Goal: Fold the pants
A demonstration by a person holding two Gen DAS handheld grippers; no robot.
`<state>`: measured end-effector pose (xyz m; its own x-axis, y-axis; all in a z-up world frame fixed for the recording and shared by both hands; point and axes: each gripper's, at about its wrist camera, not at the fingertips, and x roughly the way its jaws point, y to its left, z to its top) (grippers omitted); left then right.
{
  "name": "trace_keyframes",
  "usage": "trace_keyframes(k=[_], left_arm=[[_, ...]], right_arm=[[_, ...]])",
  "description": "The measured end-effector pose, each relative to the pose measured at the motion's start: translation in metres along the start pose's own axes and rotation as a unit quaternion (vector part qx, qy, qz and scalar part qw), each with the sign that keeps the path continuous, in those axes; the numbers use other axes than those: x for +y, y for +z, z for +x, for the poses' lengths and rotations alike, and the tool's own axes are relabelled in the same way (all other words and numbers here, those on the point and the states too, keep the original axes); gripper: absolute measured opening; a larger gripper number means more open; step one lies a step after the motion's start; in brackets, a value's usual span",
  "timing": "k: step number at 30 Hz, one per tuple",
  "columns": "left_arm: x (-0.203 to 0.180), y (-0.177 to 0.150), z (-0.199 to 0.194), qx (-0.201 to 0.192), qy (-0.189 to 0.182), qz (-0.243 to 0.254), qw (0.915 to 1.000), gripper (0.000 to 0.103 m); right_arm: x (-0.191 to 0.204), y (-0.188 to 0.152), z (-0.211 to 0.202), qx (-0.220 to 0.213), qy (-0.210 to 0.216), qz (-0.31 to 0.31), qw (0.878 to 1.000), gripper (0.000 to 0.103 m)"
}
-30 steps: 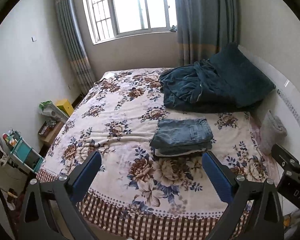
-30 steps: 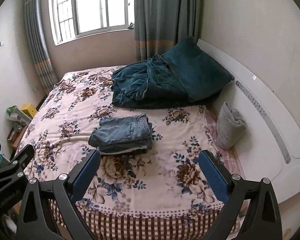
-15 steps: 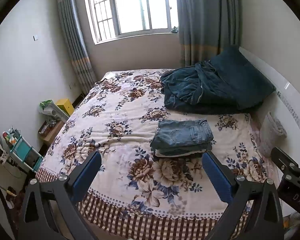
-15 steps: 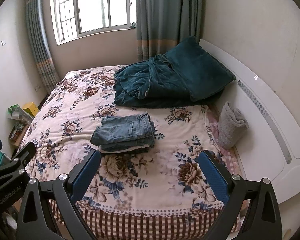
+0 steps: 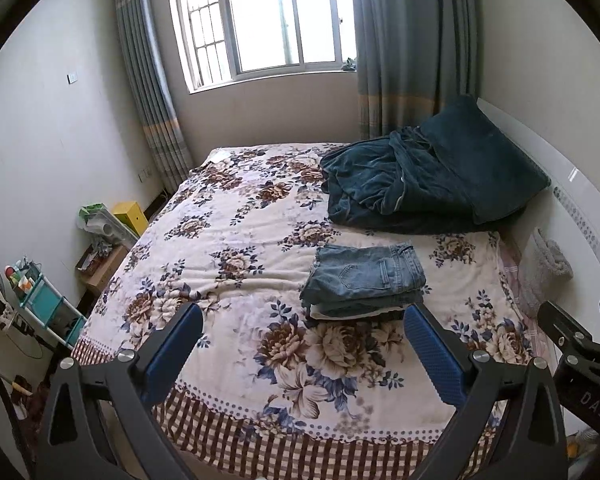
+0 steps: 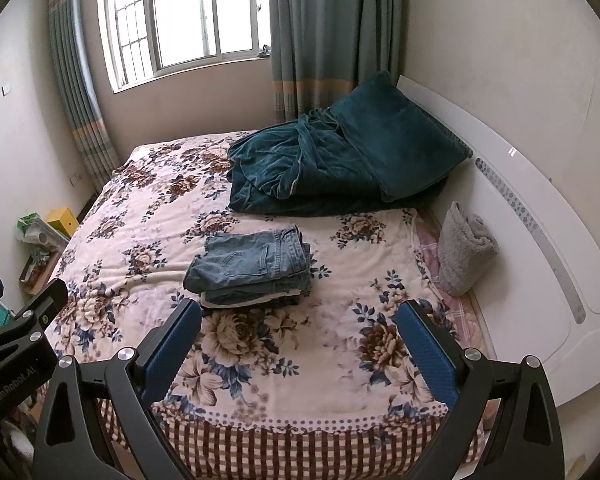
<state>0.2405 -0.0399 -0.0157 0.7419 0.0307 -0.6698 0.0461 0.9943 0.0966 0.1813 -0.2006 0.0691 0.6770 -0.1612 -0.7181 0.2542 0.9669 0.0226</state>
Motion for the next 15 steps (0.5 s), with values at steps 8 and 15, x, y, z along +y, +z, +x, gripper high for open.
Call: trace_keyframes(k=[8,15], left_arm=[[0.0001,0.0016,0.0014,0.002,-0.003,-0.003,1.0000,0.103],[0.0020,0.0019,0.0010,0.002,-0.002,-0.004,1.0000,0.103]], right_arm=[[0.0008,0.0001,-0.0005,0.001,-0.001,0.000,1.000,0.100],[0.0035,0.0030,0.0017,0.003,0.013,0.001,1.000,0.102]])
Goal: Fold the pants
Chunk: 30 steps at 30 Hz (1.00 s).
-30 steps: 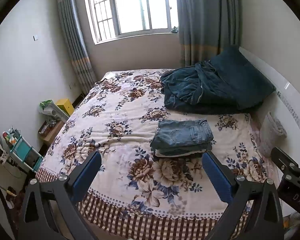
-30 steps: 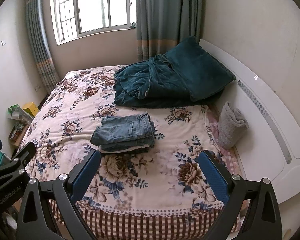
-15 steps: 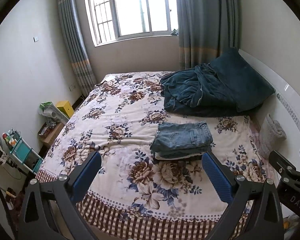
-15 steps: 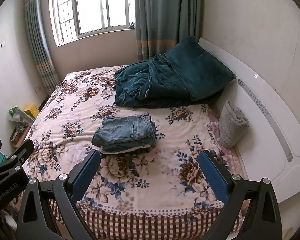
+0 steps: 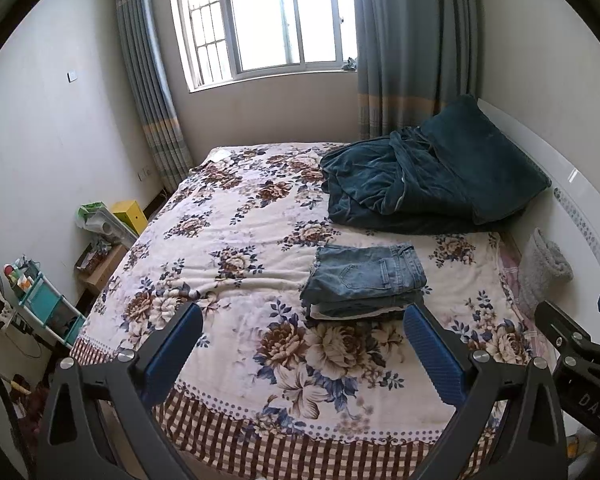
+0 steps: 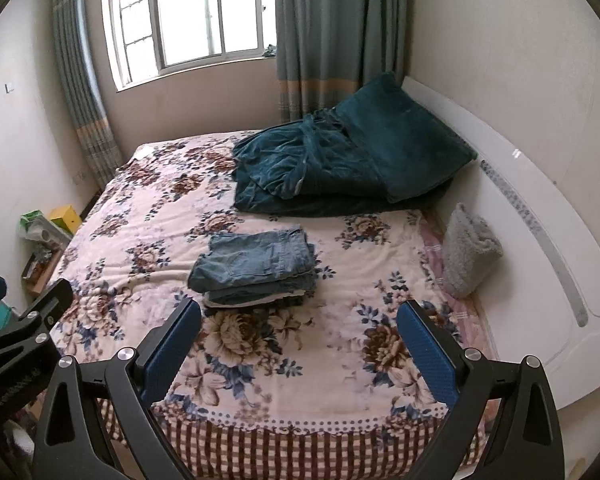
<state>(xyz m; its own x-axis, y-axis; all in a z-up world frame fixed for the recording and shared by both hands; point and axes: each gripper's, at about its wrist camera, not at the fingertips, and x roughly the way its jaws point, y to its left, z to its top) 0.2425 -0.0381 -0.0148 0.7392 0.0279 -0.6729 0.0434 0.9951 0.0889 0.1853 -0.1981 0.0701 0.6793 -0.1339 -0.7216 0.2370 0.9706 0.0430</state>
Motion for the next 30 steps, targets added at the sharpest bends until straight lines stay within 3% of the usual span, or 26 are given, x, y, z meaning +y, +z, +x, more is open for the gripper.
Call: trace_keyframes(k=[30], left_arm=[[0.012,-0.002,-0.007,0.002,0.007,-0.006,1.0000,0.103]], right_arm=[[0.005,-0.004,0.004,0.002,0.003,0.001,1.000,0.103]])
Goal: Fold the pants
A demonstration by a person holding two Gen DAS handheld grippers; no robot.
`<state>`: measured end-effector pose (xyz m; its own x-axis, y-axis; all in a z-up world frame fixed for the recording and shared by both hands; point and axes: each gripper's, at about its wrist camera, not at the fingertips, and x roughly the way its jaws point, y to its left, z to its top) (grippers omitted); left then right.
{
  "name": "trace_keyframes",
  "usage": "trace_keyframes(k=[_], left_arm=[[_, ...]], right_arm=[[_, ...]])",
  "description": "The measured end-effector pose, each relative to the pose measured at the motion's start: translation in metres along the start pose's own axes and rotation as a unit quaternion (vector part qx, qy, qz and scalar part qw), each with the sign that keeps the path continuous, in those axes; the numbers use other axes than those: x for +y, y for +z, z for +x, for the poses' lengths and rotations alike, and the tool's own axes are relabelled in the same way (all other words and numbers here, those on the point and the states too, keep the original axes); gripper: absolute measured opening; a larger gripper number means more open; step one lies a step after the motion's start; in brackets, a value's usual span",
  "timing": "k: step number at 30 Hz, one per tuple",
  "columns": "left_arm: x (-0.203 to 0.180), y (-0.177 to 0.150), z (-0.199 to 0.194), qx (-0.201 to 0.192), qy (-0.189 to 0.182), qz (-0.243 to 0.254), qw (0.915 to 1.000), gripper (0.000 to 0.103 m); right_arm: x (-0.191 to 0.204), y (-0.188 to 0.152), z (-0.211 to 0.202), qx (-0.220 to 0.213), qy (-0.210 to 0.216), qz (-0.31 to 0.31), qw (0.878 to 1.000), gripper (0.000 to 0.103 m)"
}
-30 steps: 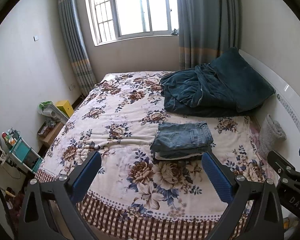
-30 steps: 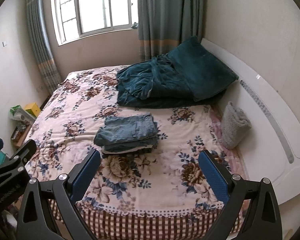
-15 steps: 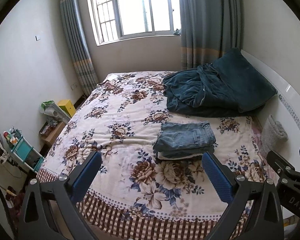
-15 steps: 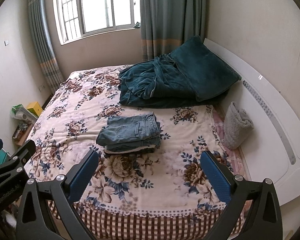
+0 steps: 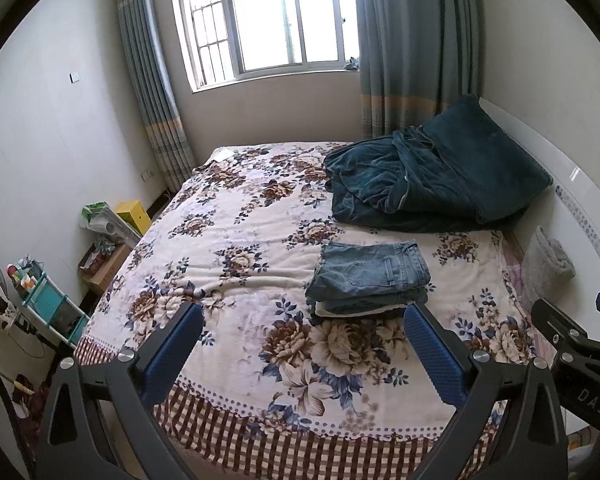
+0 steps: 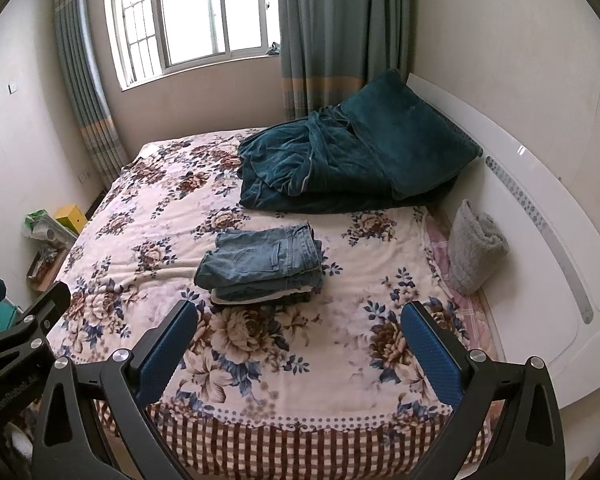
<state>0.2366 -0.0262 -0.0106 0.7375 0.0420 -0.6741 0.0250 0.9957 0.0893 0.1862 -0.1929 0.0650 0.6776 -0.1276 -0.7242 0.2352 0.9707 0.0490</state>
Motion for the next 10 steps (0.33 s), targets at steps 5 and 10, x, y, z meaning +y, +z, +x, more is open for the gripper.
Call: trace_keyframes(k=[5,10], left_arm=[[0.000,-0.004,-0.002,0.004,-0.003,0.001,1.0000,0.103],[0.001,-0.009,-0.005,0.002,-0.004,0.003,1.0000,0.103]], right_arm=[[-0.004,-0.007,0.000,0.004,0.002,0.000,1.000,0.103],[-0.006,-0.011,-0.001,0.006,0.002,-0.001,1.000,0.103]])
